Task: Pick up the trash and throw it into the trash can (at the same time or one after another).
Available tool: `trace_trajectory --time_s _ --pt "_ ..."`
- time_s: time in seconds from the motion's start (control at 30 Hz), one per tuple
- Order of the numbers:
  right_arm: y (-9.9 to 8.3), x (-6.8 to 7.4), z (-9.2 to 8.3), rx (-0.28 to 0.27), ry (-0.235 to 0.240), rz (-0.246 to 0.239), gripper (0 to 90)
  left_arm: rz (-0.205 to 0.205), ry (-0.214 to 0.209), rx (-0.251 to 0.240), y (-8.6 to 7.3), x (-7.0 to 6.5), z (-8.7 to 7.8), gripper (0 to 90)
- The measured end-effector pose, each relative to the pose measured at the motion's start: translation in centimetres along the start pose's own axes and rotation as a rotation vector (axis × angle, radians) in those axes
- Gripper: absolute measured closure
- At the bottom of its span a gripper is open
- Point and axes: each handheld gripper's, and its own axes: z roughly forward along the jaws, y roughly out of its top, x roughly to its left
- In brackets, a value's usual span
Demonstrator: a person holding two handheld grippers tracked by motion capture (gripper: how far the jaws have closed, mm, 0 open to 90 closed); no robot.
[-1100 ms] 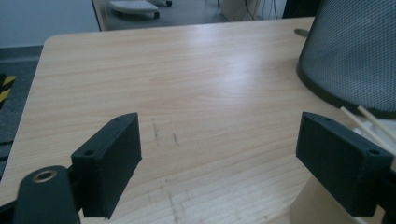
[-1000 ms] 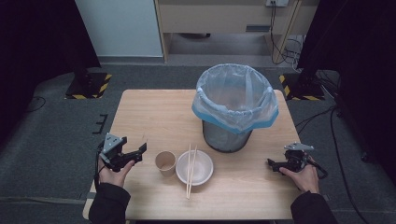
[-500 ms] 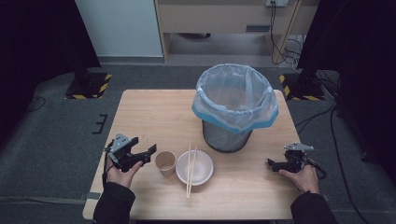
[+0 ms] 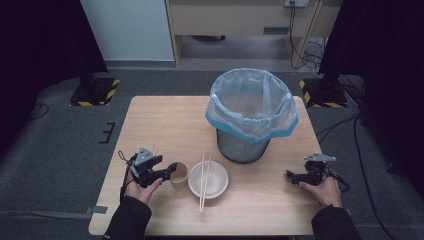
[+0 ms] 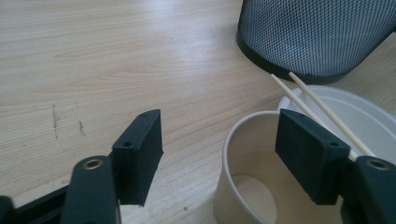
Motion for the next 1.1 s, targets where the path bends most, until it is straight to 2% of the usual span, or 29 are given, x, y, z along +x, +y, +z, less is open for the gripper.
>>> trace_trajectory --time_s 0.1,0.17,0.33,0.4,0.5,0.6,0.87,1.1 --pt "0.0 0.0 0.0 0.0 0.0 0.0 0.9 0.0 0.005 0.026 -0.18 0.06 0.04 37.0" --pt "0.0 0.0 0.0 0.0 0.0 0.0 0.9 -0.01 -0.001 0.049 -0.34 0.15 0.19 44.1" --pt "-0.01 0.03 -0.01 0.0 0.0 0.003 1.0 -0.007 -0.001 0.075 -0.38 0.04 0.26 51.1" --pt "-0.01 0.03 -0.01 0.0 0.0 0.003 0.9 -0.007 -0.003 0.088 -0.38 0.0 0.29 57.1" --pt "-0.01 0.03 -0.01 0.0 0.0 0.003 1.0 -0.016 -0.019 0.107 -0.4 -0.05 0.38 61.4" --pt "-0.01 0.03 -0.01 0.0 0.0 0.003 1.0 -0.012 -0.018 0.124 -0.38 -0.1 0.44 67.4" --pt "-0.01 0.03 -0.01 0.0 0.0 0.003 1.0 -0.018 -0.033 0.143 -0.18 -0.25 0.33 81.2" --pt "-0.01 0.03 -0.02 0.0 0.001 0.004 1.0 -0.021 -0.029 0.131 0.09 -0.04 -0.11 82.8"
